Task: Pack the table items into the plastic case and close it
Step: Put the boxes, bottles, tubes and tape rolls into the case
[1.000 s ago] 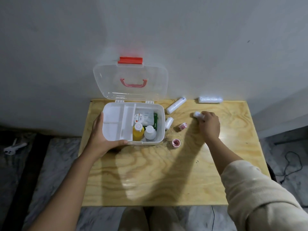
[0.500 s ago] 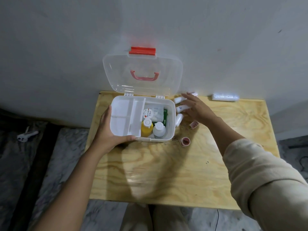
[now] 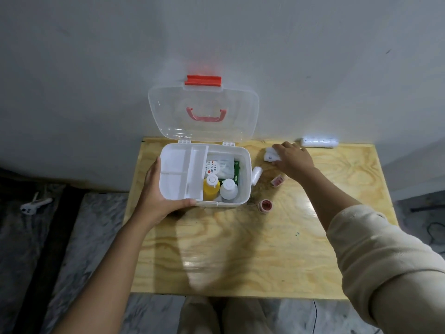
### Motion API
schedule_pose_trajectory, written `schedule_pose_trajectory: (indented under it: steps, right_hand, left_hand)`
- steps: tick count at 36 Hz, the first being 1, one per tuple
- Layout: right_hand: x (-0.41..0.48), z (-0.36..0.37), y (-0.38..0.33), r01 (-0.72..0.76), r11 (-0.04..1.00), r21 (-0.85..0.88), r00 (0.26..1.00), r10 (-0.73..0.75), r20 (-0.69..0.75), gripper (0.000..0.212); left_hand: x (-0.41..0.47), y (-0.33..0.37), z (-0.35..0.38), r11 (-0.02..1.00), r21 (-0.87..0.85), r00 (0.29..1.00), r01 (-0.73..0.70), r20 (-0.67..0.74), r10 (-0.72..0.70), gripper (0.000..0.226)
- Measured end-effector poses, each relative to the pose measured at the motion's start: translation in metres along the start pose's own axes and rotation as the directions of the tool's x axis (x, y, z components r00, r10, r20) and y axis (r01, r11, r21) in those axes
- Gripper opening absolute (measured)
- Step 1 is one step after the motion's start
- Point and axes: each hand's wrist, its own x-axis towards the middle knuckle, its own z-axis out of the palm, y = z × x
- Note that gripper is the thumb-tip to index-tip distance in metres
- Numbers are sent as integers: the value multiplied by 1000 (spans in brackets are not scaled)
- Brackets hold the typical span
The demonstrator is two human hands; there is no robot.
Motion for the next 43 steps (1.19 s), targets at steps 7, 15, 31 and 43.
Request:
schedule_pose_trajectory:
  steps: [7,15,31,43]
  right_hand:
    - [-34,-8,-5,-108,949,295,971,165,-174,48]
    - [-84,-57,-74,173,450,876,898,292,-328,39]
    - [-88,-50,-111,193,699,689,977,-72,-201,50]
    - [-72,-57,-115,217,802,557,976,-160,-151,41]
  left_hand:
    - [2,-5,0,1000,-3,1000,-10,-3,10,122]
    - [1,-7,0,999,-6,999,-53,-13,53,122]
    - [-2,-5,-3,996,-32,996,-87,2,87,120]
    - [-2,-2,-3,994,-45,995,-100,-4,100,115]
